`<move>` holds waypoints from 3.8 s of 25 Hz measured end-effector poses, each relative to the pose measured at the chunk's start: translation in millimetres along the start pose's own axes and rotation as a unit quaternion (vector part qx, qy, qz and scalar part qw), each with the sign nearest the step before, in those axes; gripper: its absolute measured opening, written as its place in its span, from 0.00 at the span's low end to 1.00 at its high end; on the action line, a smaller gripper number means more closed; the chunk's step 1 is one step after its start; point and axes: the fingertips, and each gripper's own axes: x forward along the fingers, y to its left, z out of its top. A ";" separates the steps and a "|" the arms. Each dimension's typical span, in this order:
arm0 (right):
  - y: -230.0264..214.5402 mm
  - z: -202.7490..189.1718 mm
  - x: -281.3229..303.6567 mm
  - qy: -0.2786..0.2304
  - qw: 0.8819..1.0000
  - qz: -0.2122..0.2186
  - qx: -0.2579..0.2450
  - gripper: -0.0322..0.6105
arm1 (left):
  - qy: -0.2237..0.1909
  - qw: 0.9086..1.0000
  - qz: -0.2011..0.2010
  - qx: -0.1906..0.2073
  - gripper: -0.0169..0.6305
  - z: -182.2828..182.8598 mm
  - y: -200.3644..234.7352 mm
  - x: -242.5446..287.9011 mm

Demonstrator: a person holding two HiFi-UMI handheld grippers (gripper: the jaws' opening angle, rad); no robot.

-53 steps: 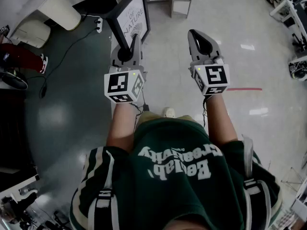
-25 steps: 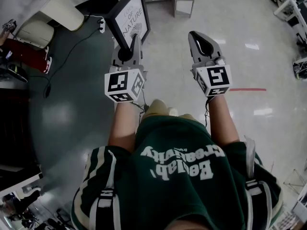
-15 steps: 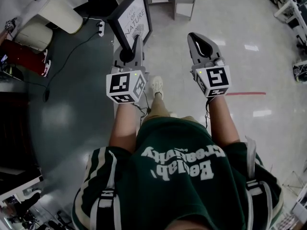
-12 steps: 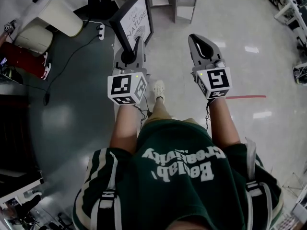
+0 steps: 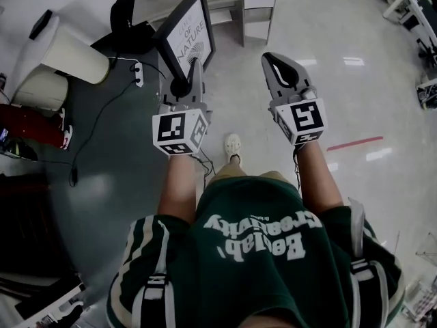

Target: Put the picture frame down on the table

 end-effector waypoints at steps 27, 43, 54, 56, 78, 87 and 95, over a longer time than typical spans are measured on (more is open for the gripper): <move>18.4 10.4 -9.7 -0.066 0.995 -0.068 -0.031 0.11 | -0.064 0.994 -0.078 0.037 0.07 14.0 -6.0 -9.3; 3.2 5.8 3.1 -0.069 0.995 -0.046 -0.053 0.11 | -0.076 0.996 -0.048 0.022 0.07 2.7 -0.9 -1.3; 6.1 26.1 0.8 -0.108 0.992 0.004 -0.061 0.11 | -0.090 0.995 -0.006 0.037 0.07 16.5 -13.9 -8.8; 7.7 25.2 0.8 -0.110 0.992 0.015 -0.063 0.11 | -0.092 0.995 0.003 0.037 0.07 15.2 -15.0 -10.0; -12.9 -0.1 23.2 -0.091 0.993 0.055 -0.047 0.11 | -0.073 0.995 0.062 0.008 0.07 -7.0 0.8 8.4; -12.1 19.8 -5.3 -0.067 0.996 0.042 -0.051 0.11 | -0.067 0.996 0.055 -0.014 0.07 11.1 -12.1 -4.7; -10.2 -5.1 11.6 -0.070 0.996 0.038 -0.048 0.11 | -0.066 0.996 0.051 -0.006 0.07 -11.8 1.8 10.4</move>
